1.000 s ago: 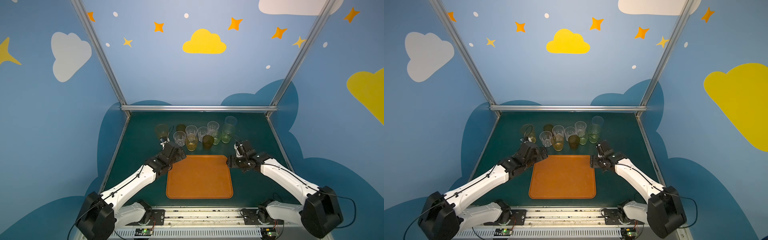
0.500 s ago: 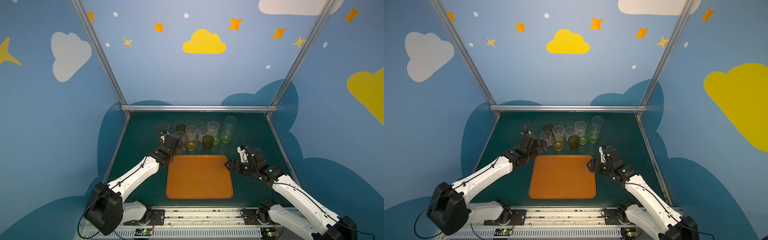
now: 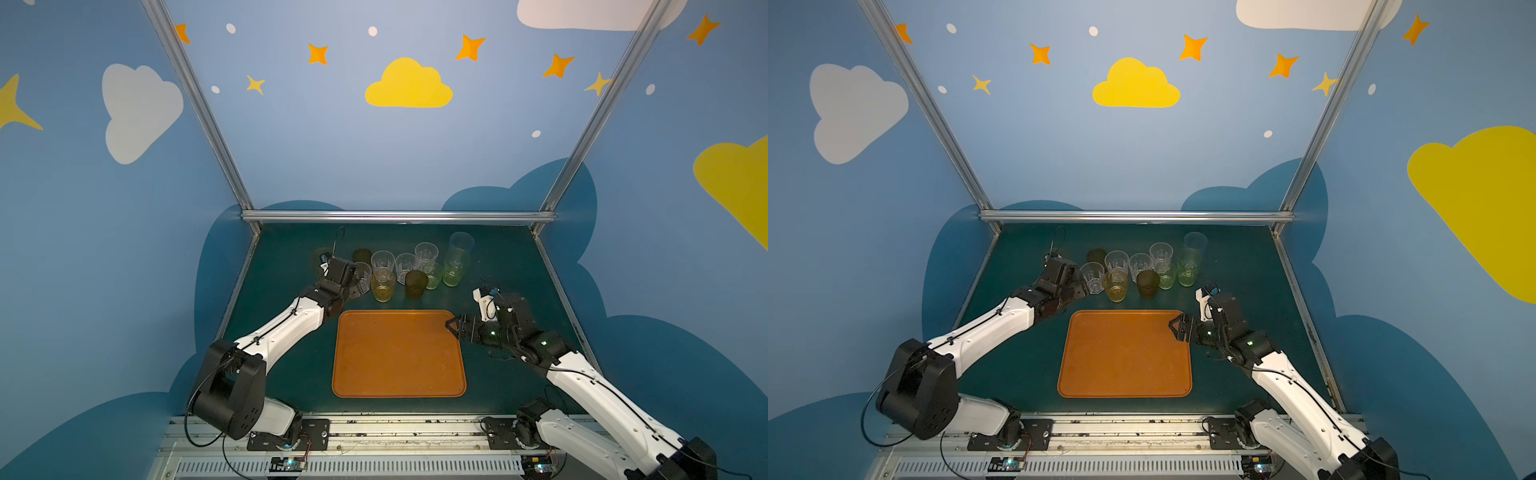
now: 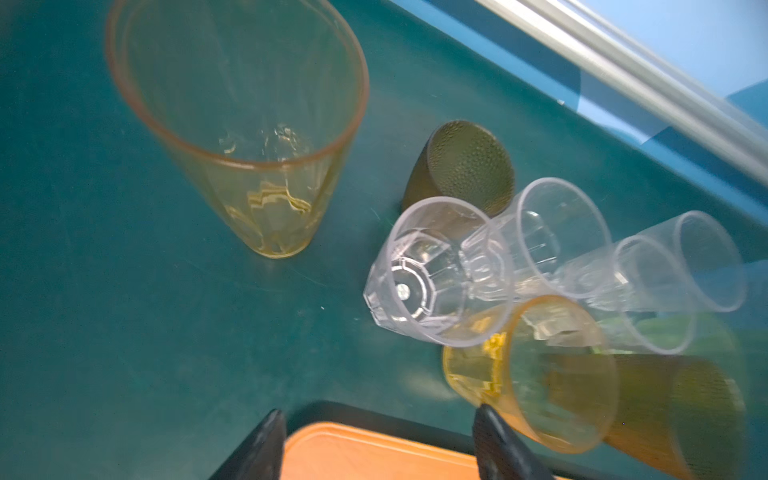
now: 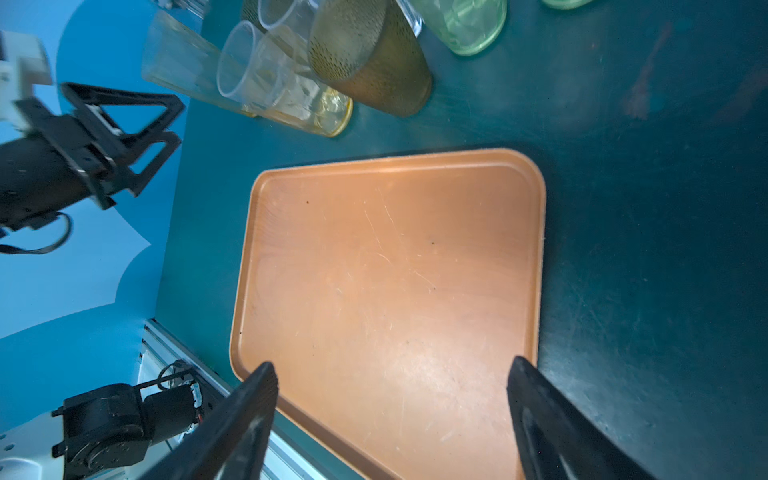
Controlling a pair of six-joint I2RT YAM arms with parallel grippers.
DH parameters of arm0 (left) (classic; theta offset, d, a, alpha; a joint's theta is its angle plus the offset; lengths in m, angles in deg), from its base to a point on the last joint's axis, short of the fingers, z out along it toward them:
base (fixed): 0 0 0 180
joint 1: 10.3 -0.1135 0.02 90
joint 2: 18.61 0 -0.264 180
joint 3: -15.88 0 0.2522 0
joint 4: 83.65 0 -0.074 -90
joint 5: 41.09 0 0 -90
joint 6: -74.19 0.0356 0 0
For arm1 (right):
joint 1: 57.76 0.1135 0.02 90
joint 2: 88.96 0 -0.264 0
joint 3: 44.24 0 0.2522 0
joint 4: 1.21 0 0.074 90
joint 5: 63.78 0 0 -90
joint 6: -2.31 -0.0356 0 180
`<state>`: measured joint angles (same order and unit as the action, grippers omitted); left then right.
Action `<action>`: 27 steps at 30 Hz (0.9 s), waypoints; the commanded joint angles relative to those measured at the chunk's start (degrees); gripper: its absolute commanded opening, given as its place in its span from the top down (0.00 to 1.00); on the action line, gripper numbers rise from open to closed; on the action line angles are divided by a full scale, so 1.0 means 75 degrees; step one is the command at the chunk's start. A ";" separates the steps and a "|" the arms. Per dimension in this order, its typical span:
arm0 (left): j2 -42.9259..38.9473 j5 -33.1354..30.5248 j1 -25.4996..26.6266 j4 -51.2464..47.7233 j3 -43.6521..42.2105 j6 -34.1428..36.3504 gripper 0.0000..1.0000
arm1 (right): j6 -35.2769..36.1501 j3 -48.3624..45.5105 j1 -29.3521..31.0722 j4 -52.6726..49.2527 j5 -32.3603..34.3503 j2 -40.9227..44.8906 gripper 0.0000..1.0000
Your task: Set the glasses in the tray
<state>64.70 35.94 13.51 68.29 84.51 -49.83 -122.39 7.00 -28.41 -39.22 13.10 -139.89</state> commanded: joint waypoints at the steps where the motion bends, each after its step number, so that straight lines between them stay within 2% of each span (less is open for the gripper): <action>1: 0.0328 -0.0141 -0.0079 0.0051 0.0389 0.0170 0.36 | 0.0088 0.0060 -0.0040 0.0012 0.0317 0.0208 0.14; 3: 0.0544 -0.0009 -0.0116 0.0050 0.0548 0.0159 0.50 | 0.0126 0.0100 -0.0038 0.0013 0.0342 0.0241 0.14; 5: 0.0748 0.0023 -0.0155 -0.0032 0.0744 0.0087 0.49 | 0.0138 0.0091 -0.0042 0.0014 0.0326 0.0241 0.14; 12: 0.1275 0.0296 -0.0361 -0.0207 0.1210 -0.0161 0.63 | 0.0059 0.0025 -0.0046 -0.0051 0.0496 0.0252 0.14; 27: 0.1992 0.0406 -0.0590 -0.0597 0.1891 -0.0117 0.71 | -0.0026 -0.0110 -0.0088 -0.0080 0.0689 0.0323 0.14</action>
<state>78.80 39.22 9.43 65.53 97.45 -50.99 -122.34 6.78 -28.83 -39.31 17.23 -137.77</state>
